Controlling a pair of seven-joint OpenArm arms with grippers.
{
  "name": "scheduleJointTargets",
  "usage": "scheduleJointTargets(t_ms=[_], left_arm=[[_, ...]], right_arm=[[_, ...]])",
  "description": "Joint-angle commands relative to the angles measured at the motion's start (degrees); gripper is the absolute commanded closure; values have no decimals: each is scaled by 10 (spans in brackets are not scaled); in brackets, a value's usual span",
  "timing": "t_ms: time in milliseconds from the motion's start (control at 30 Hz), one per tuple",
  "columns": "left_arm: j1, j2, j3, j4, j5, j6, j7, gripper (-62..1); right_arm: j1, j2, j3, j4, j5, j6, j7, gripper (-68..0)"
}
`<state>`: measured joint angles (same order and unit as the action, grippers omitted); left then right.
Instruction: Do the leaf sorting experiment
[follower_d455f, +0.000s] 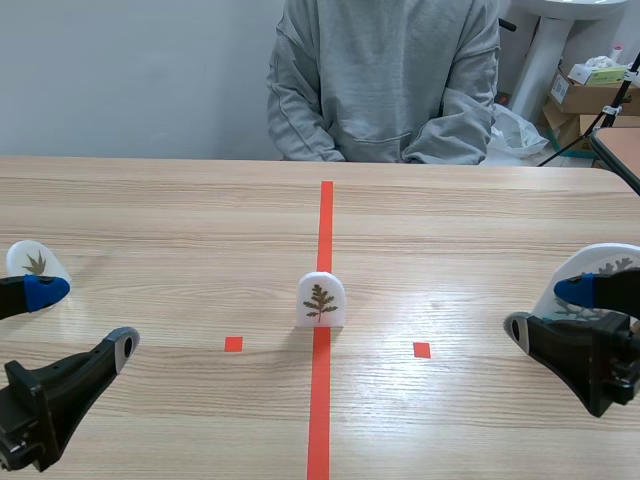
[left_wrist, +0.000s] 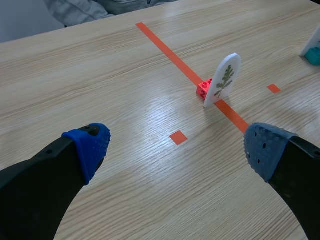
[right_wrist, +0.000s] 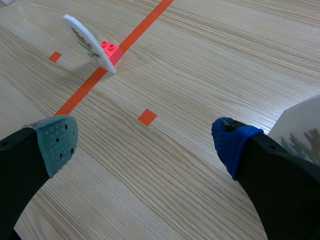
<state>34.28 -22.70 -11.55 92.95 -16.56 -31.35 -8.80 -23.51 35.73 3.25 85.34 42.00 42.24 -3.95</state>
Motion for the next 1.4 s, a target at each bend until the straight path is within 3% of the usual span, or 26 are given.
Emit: scheduleJointTargets(t_ms=[0, 400, 700, 900, 1100, 1367], left_arm=[[-2, 1, -4, 8, -6, 1, -8, -572], [-2, 1, -4, 8, -6, 1, -8, -572], [-2, 1, -4, 8, -6, 1, -8, -572], [-2, 1, -4, 8, -6, 1, -8, -572], [-2, 1, -4, 8, -6, 1, -8, -572], [-2, 1, -4, 8, -6, 1, -8, -572]], right_arm=[[8, 8, 2, 7, 7, 5, 6, -547], [10, 8, 2, 7, 3, 5, 6, -547], [48, 8, 2, 7, -36, 5, -16, -547], [95, 8, -4, 7, -85, 5, -37, -547], [151, 8, -50, 7, -118, 5, -52, -547], [218, 8, -163, -1, -179, 5, -51, -547]])
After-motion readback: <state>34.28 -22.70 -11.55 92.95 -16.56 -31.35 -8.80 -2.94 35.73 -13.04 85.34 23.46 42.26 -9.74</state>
